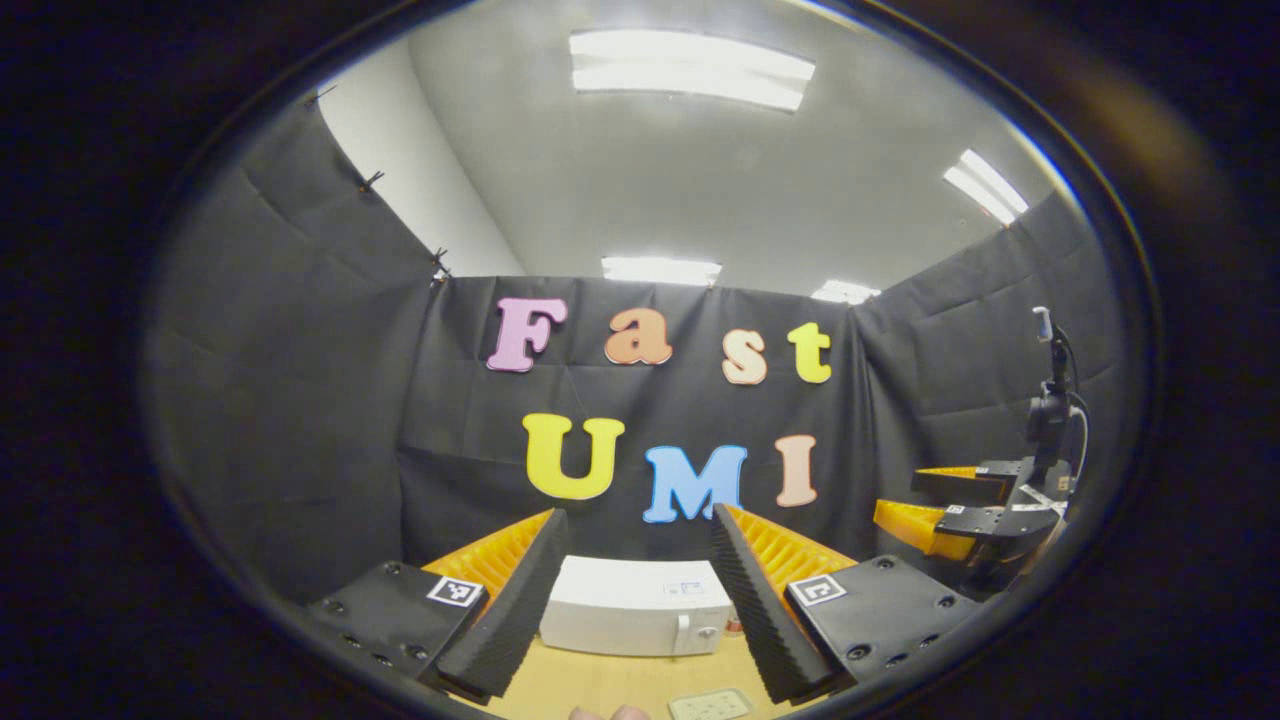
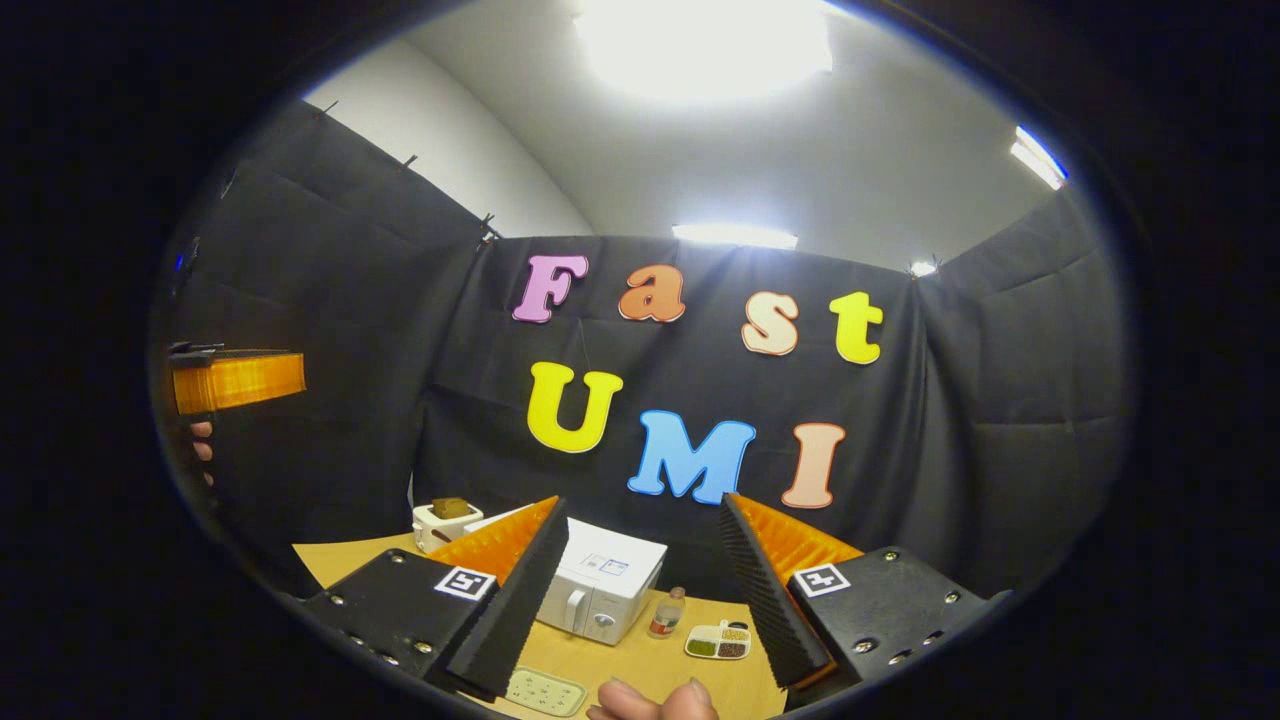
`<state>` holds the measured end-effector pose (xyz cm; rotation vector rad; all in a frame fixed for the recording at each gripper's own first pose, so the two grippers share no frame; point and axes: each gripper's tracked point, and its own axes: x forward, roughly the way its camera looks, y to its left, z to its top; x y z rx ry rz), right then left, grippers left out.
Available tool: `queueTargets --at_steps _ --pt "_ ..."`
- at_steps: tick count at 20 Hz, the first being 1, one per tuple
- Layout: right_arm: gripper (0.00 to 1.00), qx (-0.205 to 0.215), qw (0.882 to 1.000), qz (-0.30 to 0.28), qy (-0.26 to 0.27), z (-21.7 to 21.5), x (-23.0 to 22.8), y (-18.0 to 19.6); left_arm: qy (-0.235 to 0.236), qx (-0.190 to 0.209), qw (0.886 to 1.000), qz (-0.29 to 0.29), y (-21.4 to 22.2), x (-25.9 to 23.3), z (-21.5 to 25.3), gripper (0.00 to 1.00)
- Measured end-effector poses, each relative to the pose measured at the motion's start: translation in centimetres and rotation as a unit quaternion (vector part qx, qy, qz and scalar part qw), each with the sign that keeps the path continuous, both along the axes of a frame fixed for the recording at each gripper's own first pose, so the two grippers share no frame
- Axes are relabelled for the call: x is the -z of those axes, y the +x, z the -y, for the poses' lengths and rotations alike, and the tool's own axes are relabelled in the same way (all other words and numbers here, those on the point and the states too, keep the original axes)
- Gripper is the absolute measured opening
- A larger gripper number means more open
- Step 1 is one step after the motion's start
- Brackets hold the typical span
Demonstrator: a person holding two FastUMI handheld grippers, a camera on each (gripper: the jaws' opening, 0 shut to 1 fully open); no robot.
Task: Open the microwave oven with the left hand, put the food in, and close the microwave oven.
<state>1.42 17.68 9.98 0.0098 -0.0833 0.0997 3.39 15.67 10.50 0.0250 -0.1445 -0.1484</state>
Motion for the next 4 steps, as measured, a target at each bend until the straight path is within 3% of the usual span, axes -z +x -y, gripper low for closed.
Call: queueTargets --at_steps 2,4 --pt "0.93 -0.007 1.000 -0.013 0.007 -1.0 0.5 -0.7 0.037 -0.019 0.999 -0.004 -0.2 0.1 -1.7 0.92" --pt "0.93 -0.004 1.000 -0.027 0.011 -1.5 0.8 -0.8 0.031 -0.013 0.999 -0.011 -0.5 0.7 -1.3 0.92"
